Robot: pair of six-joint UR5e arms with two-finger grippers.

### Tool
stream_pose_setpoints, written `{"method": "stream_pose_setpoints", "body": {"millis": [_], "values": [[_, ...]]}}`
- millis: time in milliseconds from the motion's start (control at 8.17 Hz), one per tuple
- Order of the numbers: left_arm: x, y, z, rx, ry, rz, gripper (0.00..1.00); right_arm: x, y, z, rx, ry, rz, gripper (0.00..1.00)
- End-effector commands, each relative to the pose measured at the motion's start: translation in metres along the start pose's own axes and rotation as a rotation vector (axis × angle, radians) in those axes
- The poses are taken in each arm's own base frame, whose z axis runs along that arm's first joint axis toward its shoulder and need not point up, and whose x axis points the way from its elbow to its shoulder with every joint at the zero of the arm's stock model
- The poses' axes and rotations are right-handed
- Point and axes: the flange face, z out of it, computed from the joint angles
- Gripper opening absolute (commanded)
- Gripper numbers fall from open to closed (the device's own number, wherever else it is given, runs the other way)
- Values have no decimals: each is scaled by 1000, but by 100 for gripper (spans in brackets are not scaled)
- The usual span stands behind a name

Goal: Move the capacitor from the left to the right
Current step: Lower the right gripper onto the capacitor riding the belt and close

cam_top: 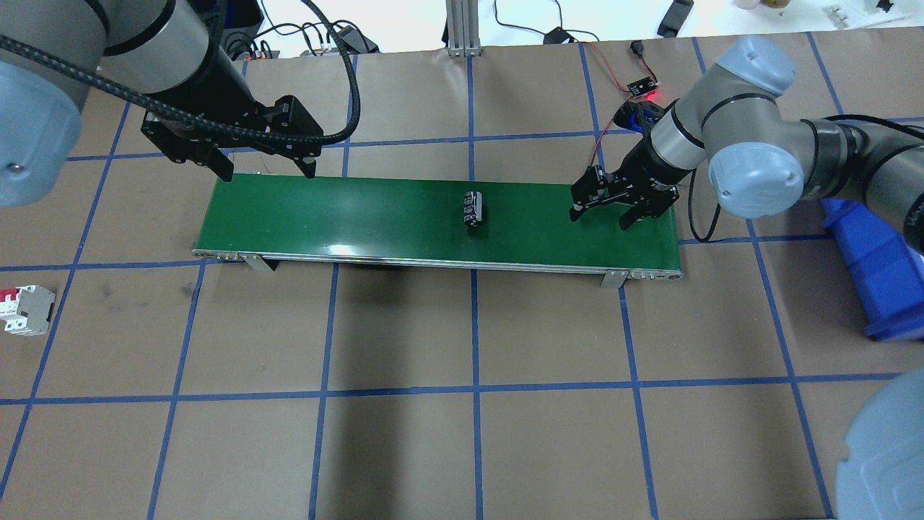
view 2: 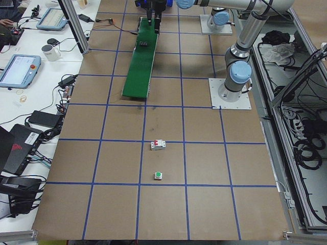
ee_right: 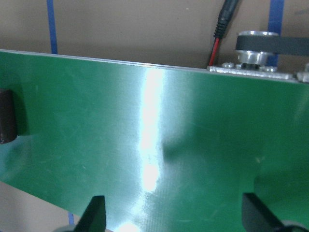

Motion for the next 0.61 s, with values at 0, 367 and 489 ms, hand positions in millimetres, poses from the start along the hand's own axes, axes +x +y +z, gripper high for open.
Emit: {"method": "stream_pose_setpoints", "body": {"millis": [0,367,489], "values": [[0,1,0,0,-1,0,100,0,-1,0,7,-2,7,96],[0,1,5,-11,-1,-1,100,-5,-5,-2,30,-21,21,100],[0,1,5,-12,-1,-1,100,-7,-5,-3,32,-21,18,100]]}}
